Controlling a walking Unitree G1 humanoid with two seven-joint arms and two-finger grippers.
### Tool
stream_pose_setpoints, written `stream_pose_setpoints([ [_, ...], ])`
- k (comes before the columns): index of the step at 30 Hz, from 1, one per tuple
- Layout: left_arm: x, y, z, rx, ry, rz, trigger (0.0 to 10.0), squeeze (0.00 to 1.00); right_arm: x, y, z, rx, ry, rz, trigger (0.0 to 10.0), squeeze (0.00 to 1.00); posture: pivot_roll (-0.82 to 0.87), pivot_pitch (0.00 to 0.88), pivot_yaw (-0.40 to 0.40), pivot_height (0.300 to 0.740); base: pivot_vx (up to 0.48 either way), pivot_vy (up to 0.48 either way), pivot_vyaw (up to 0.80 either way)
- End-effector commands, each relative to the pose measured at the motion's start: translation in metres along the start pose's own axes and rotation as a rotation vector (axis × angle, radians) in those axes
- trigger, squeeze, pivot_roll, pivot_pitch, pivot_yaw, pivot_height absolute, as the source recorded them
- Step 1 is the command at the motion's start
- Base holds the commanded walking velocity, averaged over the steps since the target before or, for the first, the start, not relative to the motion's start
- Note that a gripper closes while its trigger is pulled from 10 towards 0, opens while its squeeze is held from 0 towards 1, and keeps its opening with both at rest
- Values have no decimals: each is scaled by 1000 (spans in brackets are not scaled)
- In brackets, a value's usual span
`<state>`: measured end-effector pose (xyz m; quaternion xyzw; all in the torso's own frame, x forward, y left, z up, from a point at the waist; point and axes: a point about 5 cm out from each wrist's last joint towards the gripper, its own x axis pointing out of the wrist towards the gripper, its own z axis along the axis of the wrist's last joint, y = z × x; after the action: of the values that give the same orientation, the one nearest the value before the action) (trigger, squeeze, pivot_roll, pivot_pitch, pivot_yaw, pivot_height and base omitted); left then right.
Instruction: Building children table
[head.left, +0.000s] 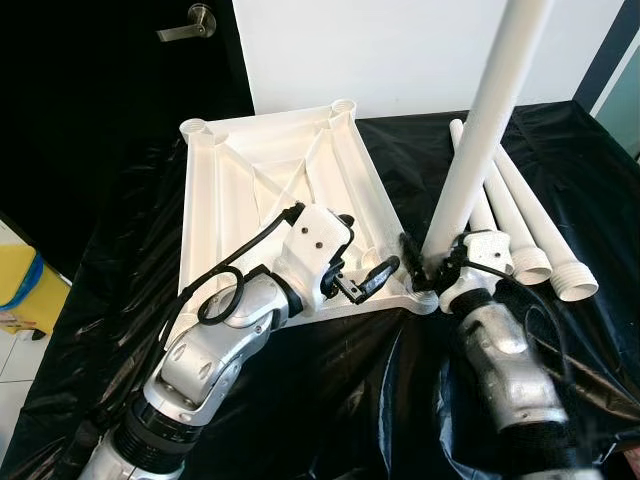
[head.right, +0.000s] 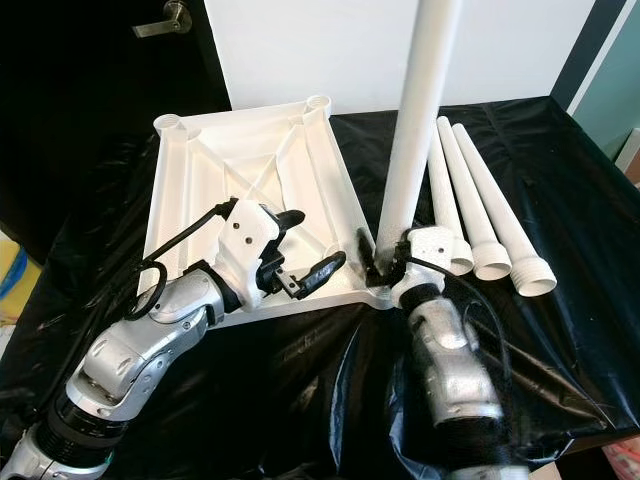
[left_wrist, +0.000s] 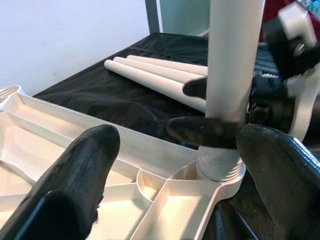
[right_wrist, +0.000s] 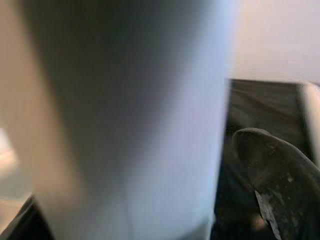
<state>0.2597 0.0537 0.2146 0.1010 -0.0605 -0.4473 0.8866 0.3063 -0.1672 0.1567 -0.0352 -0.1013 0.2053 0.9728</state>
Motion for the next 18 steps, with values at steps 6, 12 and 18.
stream_pose_setpoints([
  [6,2,-2,3,14,-14,-68,10000,0,5,3,-15,9,105,187,10000,0,-54,65,44,740,0,0,0],
  [12,2,-2,3,14,-15,-68,10000,0,5,1,-20,1,133,211,4510,0,-50,65,44,740,0,0,0],
  [18,1,-1,2,16,-11,-67,10000,0,2,-4,-31,-9,182,198,0,0,-50,66,49,740,0,0,0],
])
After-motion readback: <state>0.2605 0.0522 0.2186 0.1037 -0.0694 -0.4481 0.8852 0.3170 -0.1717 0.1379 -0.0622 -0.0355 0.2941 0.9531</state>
